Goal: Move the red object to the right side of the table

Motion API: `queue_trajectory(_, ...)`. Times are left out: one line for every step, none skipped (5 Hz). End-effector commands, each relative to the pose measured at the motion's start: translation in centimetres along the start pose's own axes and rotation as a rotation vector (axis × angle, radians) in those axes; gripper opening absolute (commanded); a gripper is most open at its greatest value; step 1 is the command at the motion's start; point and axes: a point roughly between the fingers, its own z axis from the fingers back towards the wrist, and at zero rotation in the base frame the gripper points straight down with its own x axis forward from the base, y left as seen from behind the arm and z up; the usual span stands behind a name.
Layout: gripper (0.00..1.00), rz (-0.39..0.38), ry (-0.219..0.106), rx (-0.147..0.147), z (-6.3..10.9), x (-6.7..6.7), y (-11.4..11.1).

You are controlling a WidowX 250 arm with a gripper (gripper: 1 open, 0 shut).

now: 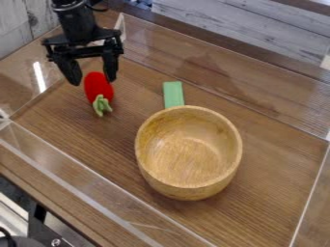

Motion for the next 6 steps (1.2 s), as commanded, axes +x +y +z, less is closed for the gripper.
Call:
queue_trajectory(1.0, -0.015, -0.036, 0.01, -1.0, -0.1, -0.4)
queue_trajectory(0.0, -0.016, -0.035, 0.011, -1.8, -0.9, -0.7)
queue_trajectory(0.0, -0.077, -0.05, -0.016, 1.2, -1.3, -2.6)
queue_trajectory(0.0, -0.153, -0.054, -0.054, 4.4, -2.0, -5.6)
queue_trajectory(0.0, -0.279, -0.038, -0.099, 4.7, -2.7, -10.1)
queue_trajectory(1.0, -0.316, -0.033, -0.085, 3.1, -2.2, -8.0)
